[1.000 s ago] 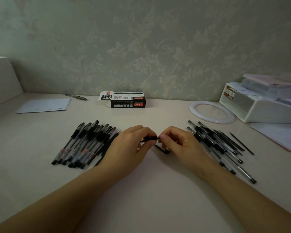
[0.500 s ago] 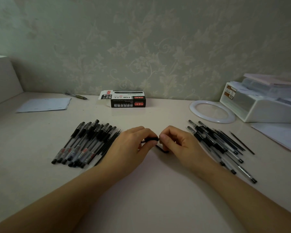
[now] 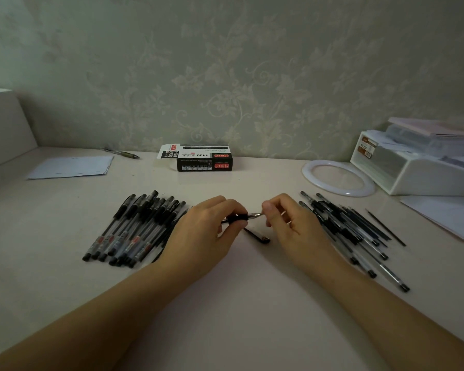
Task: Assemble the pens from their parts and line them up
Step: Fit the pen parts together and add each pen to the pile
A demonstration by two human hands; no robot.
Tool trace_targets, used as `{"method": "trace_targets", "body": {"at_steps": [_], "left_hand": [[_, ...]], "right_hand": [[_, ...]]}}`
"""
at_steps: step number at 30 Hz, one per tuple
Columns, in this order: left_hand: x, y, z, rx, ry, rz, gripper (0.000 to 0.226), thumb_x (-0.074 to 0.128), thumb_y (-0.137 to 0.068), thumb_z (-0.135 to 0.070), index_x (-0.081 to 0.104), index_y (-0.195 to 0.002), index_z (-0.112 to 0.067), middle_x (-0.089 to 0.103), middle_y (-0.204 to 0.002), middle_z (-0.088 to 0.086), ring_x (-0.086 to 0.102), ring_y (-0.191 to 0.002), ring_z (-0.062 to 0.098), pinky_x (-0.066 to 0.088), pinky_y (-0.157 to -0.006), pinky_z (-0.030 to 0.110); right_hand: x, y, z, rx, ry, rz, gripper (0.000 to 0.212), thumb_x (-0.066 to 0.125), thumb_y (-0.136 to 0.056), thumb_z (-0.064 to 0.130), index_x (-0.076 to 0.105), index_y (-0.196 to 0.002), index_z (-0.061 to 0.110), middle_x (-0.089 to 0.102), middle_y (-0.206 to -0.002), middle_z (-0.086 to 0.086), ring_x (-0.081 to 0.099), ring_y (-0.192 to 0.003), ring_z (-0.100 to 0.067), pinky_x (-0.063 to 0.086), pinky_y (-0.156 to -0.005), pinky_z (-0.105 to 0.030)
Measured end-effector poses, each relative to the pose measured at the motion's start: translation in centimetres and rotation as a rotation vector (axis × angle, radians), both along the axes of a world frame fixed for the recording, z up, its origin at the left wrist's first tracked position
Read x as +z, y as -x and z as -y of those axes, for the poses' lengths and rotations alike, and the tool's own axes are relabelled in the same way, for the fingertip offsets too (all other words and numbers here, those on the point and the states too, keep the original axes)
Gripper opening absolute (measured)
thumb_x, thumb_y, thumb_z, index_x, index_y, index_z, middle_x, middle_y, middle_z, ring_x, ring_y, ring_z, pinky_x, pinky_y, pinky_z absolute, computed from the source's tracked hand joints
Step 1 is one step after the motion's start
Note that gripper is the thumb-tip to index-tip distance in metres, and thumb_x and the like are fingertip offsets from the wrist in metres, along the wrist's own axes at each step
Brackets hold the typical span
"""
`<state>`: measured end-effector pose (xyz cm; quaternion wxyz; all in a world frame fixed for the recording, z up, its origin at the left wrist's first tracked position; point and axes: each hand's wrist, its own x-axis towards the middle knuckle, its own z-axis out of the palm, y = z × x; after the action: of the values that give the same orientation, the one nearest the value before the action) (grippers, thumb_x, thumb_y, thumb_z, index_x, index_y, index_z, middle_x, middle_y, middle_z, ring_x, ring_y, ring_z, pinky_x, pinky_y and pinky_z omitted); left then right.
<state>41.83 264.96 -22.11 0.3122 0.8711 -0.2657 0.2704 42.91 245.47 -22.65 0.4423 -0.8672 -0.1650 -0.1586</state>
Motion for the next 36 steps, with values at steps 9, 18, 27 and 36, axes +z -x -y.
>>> {"method": "trace_targets", "body": {"at_steps": [9,18,27,36], "left_hand": [[-0.6,-0.6,-0.5,0.031,0.011,-0.102,0.023,0.057,-0.094,-0.027,0.061,-0.114,-0.036,0.060,-0.088,-0.015,0.056,-0.073,0.005,0.052,-0.069,0.034],[-0.7,-0.6,-0.6,0.040,-0.073,-0.133,0.025,0.054,-0.095,-0.027,0.062,-0.115,-0.039,0.060,-0.088,-0.013,0.054,-0.073,0.005,0.049,-0.067,0.034],[-0.5,-0.4,-0.4,-0.008,-0.067,-0.121,0.025,0.056,-0.094,-0.025,0.063,-0.115,-0.037,0.059,-0.085,-0.013,0.053,-0.070,0.004,0.048,-0.064,0.031],[-0.3,-0.1,-0.2,-0.072,-0.065,-0.136,0.014,0.064,-0.090,-0.023,0.068,-0.103,-0.025,0.065,-0.086,-0.013,0.057,-0.075,0.002,0.044,-0.066,0.012]], "right_hand": [[-0.5,-0.3,0.5,-0.011,0.370,0.033,0.018,0.067,-0.087,0.041,0.062,-0.088,0.023,0.051,-0.090,0.012,0.045,-0.079,0.000,0.031,-0.067,-0.013],[0.3,0.1,0.8,0.067,-0.045,-0.076,0.014,0.059,-0.095,0.016,0.066,-0.094,0.027,0.067,-0.078,0.011,0.059,-0.073,-0.001,0.044,-0.067,-0.014],[0.7,0.3,0.7,0.112,-0.140,-0.107,0.011,0.058,-0.096,0.015,0.065,-0.096,0.024,0.072,-0.083,0.007,0.065,-0.080,-0.010,0.053,-0.078,-0.031],[0.8,0.5,0.5,0.226,-0.118,-0.181,0.007,0.065,-0.093,0.012,0.069,-0.096,0.017,0.075,-0.083,0.002,0.069,-0.080,-0.008,0.051,-0.081,-0.037]]}}
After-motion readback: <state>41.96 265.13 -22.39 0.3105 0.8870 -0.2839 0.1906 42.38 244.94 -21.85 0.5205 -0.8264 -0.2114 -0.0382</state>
